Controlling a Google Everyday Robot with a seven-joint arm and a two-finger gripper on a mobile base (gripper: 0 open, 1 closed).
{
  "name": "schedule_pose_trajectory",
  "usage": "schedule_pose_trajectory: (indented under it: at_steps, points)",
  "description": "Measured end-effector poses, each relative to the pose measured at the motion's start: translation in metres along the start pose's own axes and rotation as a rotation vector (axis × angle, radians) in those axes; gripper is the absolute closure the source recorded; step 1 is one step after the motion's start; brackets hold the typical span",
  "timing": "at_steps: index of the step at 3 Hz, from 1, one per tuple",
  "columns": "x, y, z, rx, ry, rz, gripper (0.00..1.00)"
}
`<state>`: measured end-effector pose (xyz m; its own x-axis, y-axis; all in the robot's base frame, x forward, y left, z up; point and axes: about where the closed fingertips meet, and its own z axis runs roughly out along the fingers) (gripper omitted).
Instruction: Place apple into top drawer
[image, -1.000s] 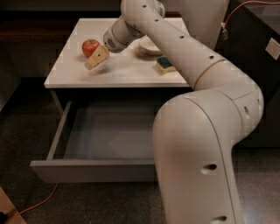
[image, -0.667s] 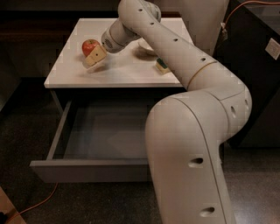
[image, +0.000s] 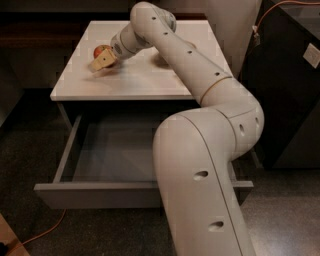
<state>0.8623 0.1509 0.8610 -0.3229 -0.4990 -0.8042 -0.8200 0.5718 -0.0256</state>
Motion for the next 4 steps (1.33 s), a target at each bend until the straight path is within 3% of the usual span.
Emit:
schedule_pose_trajectory:
  at_steps: [2, 3, 4]
  points:
    - [-0.012, -0.011, 0.01, 0.023, -0.057, 0.041, 0.49]
    - [-0.021, -0.008, -0.008, 0.046, -0.103, 0.032, 0.78]
    - [-0.022, 0.03, -0.039, 0.028, -0.157, 0.002, 1.0]
